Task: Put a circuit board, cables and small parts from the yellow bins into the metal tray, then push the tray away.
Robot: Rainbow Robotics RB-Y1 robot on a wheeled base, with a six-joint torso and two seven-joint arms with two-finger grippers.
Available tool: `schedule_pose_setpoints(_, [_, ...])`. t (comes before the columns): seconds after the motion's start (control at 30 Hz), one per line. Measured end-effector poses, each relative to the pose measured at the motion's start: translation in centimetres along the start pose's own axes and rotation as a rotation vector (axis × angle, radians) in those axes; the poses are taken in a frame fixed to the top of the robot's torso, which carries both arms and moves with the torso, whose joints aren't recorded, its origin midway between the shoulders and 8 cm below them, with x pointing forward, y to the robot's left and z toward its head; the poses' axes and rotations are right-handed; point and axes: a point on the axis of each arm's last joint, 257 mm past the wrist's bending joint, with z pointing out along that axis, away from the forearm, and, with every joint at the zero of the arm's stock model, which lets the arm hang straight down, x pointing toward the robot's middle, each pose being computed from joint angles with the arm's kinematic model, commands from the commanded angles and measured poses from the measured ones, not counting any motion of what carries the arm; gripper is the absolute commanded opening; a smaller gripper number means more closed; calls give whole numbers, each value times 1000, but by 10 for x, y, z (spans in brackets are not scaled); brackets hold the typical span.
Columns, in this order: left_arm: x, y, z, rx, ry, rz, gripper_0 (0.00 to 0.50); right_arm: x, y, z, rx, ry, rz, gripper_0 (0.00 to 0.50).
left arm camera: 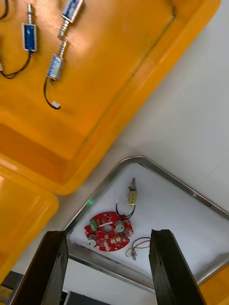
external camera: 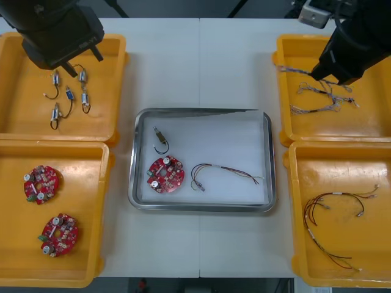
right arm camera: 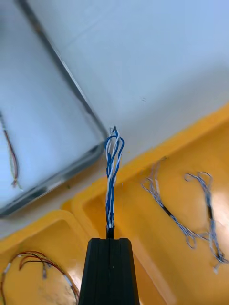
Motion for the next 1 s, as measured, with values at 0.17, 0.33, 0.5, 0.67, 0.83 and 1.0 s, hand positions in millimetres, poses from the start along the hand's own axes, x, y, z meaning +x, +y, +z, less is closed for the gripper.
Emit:
schedule_pose_setpoints(0.17, [-16,23,-4,-30,15,27,500,-20,29,18,-24,-5,-99,0])
schedule_pose_setpoints(0.33, [-32,42,-3,-60,21,114,500,-38,59,45,-45,-6,-200,0])
schedule_pose_setpoints(0.5, [-47,58,-3,-87,16,81,500,-55,89,79,-77,-19,-271,0])
schedule_pose_setpoints(0.67, [-69,71,2,-101,-14,7,500,-58,104,111,-52,4,-341,0])
schedule_pose_setpoints(0.83, [-97,81,13,-91,-54,-77,500,-55,111,139,-6,33,-426,0])
schedule_pose_setpoints(1.0, [-121,88,24,-73,-87,-79,500,-54,116,155,-7,46,-561,0])
